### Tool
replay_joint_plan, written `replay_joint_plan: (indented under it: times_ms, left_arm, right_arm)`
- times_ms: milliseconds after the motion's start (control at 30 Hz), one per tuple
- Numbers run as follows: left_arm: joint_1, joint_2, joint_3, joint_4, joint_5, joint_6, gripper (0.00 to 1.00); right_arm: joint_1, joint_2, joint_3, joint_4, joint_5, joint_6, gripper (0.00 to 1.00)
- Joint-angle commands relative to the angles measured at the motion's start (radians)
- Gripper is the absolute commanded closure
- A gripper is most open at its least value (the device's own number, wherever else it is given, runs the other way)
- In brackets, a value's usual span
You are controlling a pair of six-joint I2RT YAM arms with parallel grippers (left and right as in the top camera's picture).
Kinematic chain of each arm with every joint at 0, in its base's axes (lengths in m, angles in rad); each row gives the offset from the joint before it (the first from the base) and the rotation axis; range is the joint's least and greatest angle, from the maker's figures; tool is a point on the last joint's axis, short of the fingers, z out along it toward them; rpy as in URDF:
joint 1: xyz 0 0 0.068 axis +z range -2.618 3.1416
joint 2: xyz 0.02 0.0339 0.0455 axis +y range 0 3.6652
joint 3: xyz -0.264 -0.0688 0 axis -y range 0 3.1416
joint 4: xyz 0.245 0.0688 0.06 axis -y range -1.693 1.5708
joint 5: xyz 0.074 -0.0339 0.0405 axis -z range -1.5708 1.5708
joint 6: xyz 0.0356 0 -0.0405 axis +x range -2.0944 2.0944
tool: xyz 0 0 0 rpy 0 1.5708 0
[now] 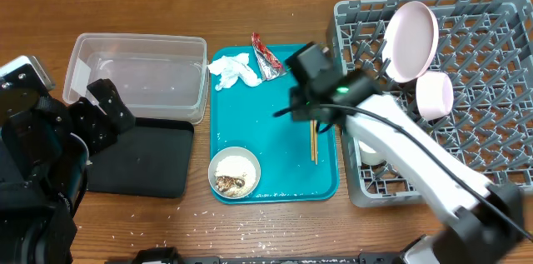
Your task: Sort waste into correct bins and load items into the dishwasher
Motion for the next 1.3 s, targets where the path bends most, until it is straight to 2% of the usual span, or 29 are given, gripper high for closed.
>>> replay_joint_plan:
  times_ms: [0, 200, 433, 500, 633, 733, 800, 933, 1267]
  left_arm:
    - [-0.006, 0.003, 0.012, 0.003, -0.010, -0.013, 0.00]
    - [-0.006, 0.003, 0.012, 0.004, -0.010, -0.013, 0.00]
    - [-0.006, 0.003, 0.012, 0.003, -0.010, -0.013, 0.00]
    - [-0.006, 0.003, 0.012, 0.003, -0.010, -0.013, 0.00]
    - [-0.006, 0.003, 0.012, 0.003, -0.010, -0.013, 0.00]
    - [-0.006, 0.003, 0.012, 0.003, -0.010, -0.013, 0.00]
    - [-0.006, 0.003, 0.012, 0.003, -0.010, -0.013, 0.00]
    - [-0.006, 0.003, 0.012, 0.003, -0.010, -0.013, 0.00]
    - [-0.006, 0.003, 0.012, 0.003, -0.010, -0.013, 0.00]
  right_arm:
    - [-0.006, 0.133, -0.027, 0.010, -0.080, -0.106, 0.62]
    - [-0.039, 0.285, -0.027, 0.060, -0.018, -0.138, 0.62]
    - [-0.081, 0.346, -0.027, 0.087, -0.023, -0.139, 0.63]
    - [-0.082, 0.354, -0.028, 0.087, -0.045, -0.155, 0.67]
    - [-0.074, 0.376, -0.028, 0.081, -0.076, -0.184, 0.70]
    - [-0.063, 0.386, -0.028, 0.072, -0.076, -0.203, 0.79]
    - [-0.053, 0.386, -0.027, 0.069, -0.075, -0.221, 0.80]
    - [-0.041, 0.383, -0.006, 0.044, -0.065, -0.229, 0.91]
    - [-0.044, 0.317, 0.092, -0.043, -0.066, -0.194, 0.96]
